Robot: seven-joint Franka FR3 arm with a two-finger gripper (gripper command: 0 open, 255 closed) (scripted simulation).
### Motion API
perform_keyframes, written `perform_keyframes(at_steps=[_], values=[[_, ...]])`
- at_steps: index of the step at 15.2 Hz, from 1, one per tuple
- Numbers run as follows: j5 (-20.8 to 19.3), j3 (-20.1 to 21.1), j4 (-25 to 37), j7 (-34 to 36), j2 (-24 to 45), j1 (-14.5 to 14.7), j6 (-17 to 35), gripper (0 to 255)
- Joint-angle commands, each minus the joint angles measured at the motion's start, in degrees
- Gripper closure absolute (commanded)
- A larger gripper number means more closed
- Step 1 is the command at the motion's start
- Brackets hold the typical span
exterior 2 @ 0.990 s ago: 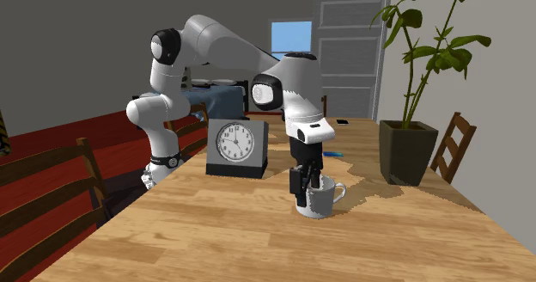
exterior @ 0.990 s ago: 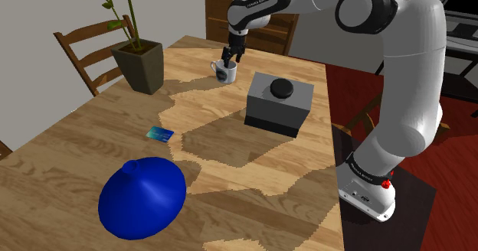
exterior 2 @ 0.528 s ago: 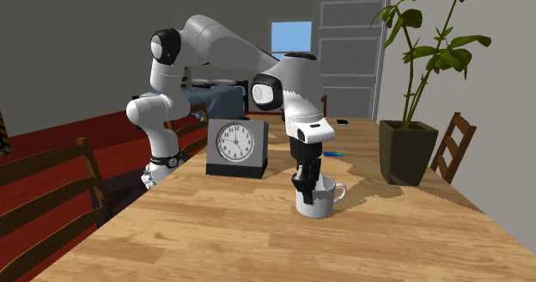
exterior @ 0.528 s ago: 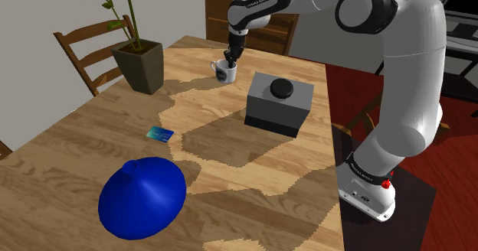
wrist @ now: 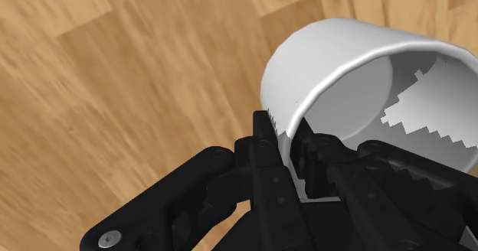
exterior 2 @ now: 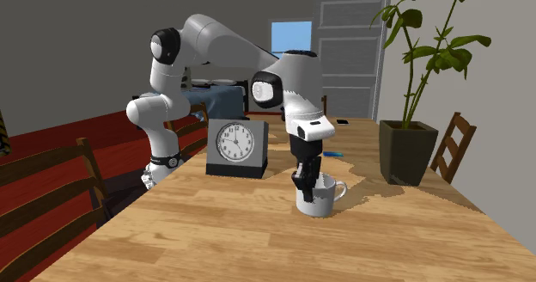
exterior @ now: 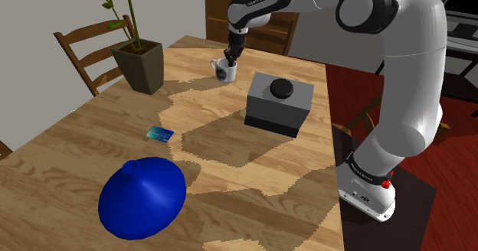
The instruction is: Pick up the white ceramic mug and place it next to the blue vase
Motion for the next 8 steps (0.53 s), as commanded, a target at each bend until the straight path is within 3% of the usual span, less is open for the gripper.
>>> perform_keyframes(at_steps=[1, 8], values=[[-0.05, -0.01, 0.49, 0.14, -0.62, 0.04, -1.1, 255], [-0.22, -0.07, 3.33, 0.48, -2.31, 0.03, -5.62, 255]])
